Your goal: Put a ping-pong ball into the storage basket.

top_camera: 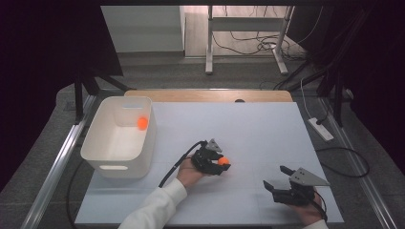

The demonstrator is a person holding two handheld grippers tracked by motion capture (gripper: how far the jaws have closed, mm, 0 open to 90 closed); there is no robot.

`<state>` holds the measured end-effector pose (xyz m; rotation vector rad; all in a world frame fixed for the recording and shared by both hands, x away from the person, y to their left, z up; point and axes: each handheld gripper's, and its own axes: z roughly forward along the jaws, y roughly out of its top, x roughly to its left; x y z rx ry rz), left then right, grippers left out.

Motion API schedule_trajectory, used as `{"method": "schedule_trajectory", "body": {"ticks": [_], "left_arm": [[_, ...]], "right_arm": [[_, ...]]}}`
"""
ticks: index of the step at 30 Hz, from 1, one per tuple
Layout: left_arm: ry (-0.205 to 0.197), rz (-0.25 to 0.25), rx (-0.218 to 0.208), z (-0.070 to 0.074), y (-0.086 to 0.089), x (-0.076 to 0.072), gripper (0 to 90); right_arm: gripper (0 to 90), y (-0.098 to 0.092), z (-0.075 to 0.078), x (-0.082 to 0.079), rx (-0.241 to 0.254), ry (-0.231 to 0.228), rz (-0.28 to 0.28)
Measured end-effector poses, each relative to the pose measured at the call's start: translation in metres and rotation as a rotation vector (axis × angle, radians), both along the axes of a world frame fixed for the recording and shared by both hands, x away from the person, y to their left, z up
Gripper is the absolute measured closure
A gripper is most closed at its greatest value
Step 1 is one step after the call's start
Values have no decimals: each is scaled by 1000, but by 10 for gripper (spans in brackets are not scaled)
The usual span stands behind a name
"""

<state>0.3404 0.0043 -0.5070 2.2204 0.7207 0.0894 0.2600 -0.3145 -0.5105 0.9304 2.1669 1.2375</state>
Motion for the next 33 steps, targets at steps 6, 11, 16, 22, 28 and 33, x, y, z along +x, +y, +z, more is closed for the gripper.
{"method": "schedule_trajectory", "body": {"ticks": [6,11,16,22,28,33], "left_arm": [[-18,-3,-21,8,4,-5,502],[-37,0,-45,16,9,-9,502],[-54,8,-68,23,15,-11,501],[-73,10,-83,29,18,-14,501],[-84,13,-93,33,22,-16,501],[-98,20,-94,39,26,-16,501]], "right_arm": [[152,0,0,0,-1,0,1],[152,0,0,0,-1,0,2],[153,0,0,0,0,-2,1],[152,0,0,0,-1,-4,1],[152,0,0,0,0,-4,0],[152,0,0,0,1,-2,-1]]}}
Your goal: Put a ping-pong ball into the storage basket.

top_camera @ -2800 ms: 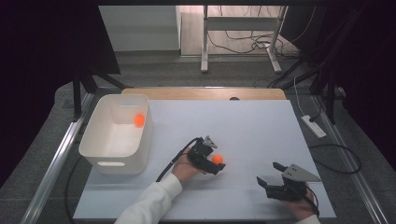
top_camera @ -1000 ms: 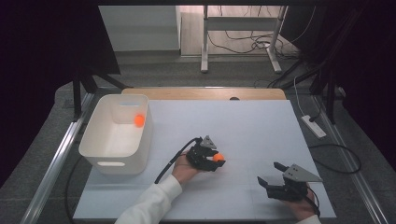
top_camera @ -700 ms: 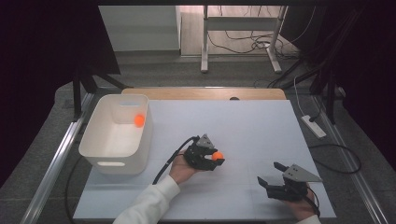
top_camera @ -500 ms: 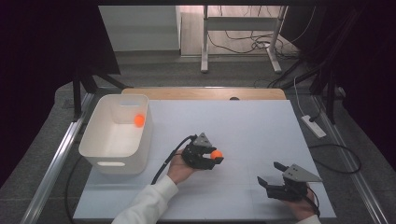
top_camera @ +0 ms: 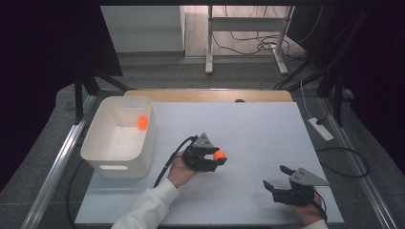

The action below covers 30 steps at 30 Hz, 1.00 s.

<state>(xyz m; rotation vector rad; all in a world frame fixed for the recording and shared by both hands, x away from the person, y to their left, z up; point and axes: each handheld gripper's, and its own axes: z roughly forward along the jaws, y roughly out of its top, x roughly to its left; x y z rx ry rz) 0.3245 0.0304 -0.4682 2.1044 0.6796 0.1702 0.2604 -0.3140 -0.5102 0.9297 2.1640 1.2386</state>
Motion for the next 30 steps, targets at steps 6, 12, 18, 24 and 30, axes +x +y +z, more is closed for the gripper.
{"method": "schedule_trajectory", "body": {"ticks": [6,12,18,24,30], "left_arm": [[-14,3,-14,6,3,-1,500],[-31,1,-25,14,6,-3,500],[-48,6,-33,22,7,-2,500],[-63,7,-51,29,10,-3,500],[-75,10,-67,35,13,-5,500]], "right_arm": [[152,0,0,0,2,1,-3],[153,0,0,0,1,-1,-2],[152,0,0,0,-1,-1,-1],[152,0,0,0,-1,-1,-4],[152,0,0,0,-2,-1,-4]]}}
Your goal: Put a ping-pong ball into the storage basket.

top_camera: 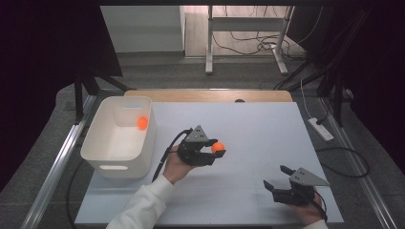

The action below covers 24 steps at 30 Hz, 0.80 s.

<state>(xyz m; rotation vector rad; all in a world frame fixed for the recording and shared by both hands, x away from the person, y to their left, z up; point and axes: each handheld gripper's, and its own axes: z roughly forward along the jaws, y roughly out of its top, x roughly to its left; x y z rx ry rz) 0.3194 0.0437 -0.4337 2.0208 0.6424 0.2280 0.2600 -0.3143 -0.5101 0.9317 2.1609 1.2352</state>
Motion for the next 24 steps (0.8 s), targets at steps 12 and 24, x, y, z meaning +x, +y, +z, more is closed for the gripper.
{"method": "schedule_trajectory", "body": {"ticks": [12,24], "left_arm": [[-25,12,-29,11,6,-2,500],[-54,30,-42,22,14,-4,500]], "right_arm": [[152,0,0,0,-1,0,1],[152,0,0,0,-1,2,1]]}}
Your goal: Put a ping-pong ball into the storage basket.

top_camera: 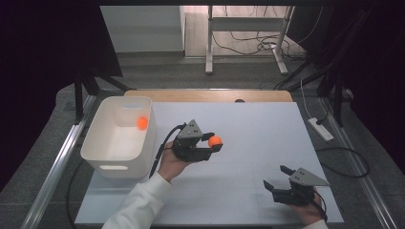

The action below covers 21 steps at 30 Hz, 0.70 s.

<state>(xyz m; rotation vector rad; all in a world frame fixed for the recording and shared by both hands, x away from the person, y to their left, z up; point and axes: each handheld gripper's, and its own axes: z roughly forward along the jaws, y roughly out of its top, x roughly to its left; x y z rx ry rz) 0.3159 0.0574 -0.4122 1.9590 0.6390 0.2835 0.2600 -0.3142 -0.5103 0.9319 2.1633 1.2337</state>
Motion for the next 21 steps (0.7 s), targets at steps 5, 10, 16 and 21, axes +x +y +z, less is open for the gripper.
{"method": "schedule_trajectory", "body": {"ticks": [5,10,16,21], "left_arm": [[-11,9,-11,5,4,-1,500],[-21,15,-19,8,7,-1,500],[-32,22,-27,13,10,-2,500],[-35,26,-40,17,14,-2,500]], "right_arm": [[152,0,0,0,-1,-1,0],[152,0,0,0,0,0,0],[152,0,0,0,-1,-2,0],[152,0,0,0,-1,-4,0]]}}
